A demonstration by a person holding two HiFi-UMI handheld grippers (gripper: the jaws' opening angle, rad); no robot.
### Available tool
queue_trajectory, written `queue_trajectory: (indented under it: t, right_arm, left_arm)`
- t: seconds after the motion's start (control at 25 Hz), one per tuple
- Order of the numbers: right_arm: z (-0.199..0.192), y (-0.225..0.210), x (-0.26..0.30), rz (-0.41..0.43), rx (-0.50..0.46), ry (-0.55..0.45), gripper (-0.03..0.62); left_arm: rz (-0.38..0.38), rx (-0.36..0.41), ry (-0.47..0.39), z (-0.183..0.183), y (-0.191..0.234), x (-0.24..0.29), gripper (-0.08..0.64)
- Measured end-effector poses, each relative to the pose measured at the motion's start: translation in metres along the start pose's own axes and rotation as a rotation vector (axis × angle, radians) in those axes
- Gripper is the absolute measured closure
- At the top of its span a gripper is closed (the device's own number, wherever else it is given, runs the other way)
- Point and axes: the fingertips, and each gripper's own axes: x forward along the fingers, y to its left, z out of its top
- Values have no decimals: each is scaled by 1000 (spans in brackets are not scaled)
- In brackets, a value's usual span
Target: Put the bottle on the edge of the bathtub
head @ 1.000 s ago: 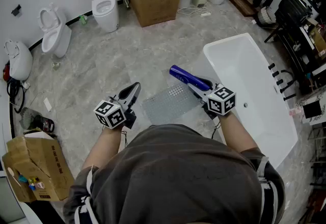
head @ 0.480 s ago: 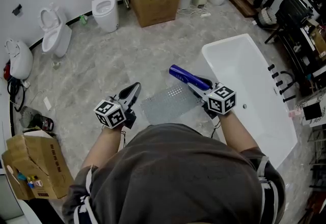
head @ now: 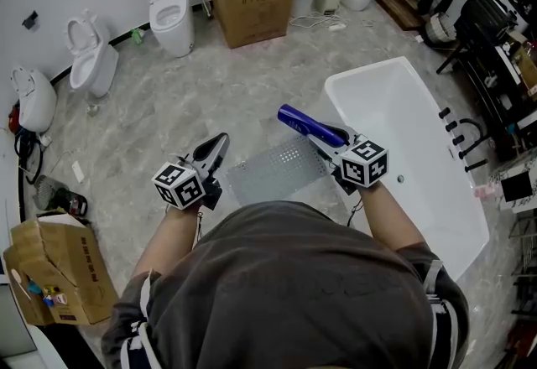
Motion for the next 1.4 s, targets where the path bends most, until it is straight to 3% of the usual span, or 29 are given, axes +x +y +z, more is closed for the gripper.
queue_trajectory:
  t: [0.28,0.56,0.72,0.92,1.16,1.4]
  right_arm:
    - [-4,-40,-15,-7,-8,11,454]
    - [-1,-78,21,-18,19,21,454]
    - [15,-111,73,-48,38,28,454]
    - [57,-172,169,-108,51,18,454]
    - [120,-242,271,-176,102,4,454]
    - [164,-310,338,-222,112,21,454]
  left_arm:
    - [3,-31,-5,-10,-12,39,555]
    - [2,-45,13,-7,31,70,555]
    - [-20,-56,34,5,90,98,555]
    - [-73,-72,56,39,202,156,555]
    - [-147,-26,101,115,316,234,555]
    - [-161,1,111,173,400,300,555]
